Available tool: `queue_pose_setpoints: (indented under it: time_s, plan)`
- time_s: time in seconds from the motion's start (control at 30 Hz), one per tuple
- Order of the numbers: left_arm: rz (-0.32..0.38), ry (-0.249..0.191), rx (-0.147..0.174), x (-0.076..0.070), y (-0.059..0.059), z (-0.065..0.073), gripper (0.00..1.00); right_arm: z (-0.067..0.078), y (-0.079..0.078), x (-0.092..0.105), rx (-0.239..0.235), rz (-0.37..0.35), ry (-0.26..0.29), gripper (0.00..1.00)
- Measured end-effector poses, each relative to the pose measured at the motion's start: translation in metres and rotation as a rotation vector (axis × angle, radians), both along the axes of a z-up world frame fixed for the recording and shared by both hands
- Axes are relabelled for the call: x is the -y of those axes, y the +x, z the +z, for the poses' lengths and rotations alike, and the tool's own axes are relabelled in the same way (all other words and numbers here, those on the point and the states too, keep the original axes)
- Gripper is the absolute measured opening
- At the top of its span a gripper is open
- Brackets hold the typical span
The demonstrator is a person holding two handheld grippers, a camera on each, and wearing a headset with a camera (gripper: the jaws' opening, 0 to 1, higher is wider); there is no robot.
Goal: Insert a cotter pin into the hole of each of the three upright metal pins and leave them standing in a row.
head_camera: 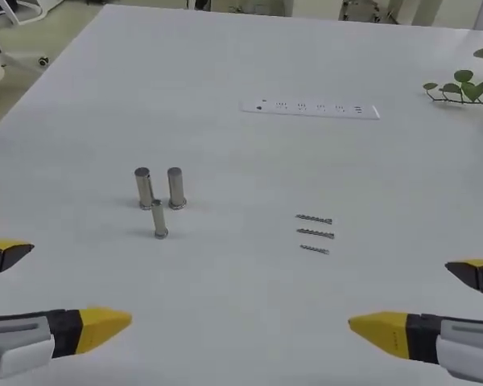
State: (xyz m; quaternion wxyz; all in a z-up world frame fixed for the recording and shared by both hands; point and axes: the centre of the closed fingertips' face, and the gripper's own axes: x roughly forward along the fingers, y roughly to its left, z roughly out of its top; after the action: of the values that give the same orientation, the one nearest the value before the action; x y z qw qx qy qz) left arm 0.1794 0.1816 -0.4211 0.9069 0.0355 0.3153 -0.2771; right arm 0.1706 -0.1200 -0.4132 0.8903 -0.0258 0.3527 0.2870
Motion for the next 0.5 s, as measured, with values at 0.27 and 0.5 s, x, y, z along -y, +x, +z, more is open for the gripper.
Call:
queue_pose_setpoints:
  time_s: [0.27, 0.5]
  plan:
    - [0.003, -0.018, 0.027, 0.006, 0.024, 0.005, 0.86, 0.001, 0.0, -0.002, -0.002, -0.006, 0.002, 0.97]
    - [0.005, -0.034, 0.053, 0.011, 0.047, 0.009, 0.81, 0.0, 0.0, 0.0, -0.007, -0.009, -0.005, 0.97]
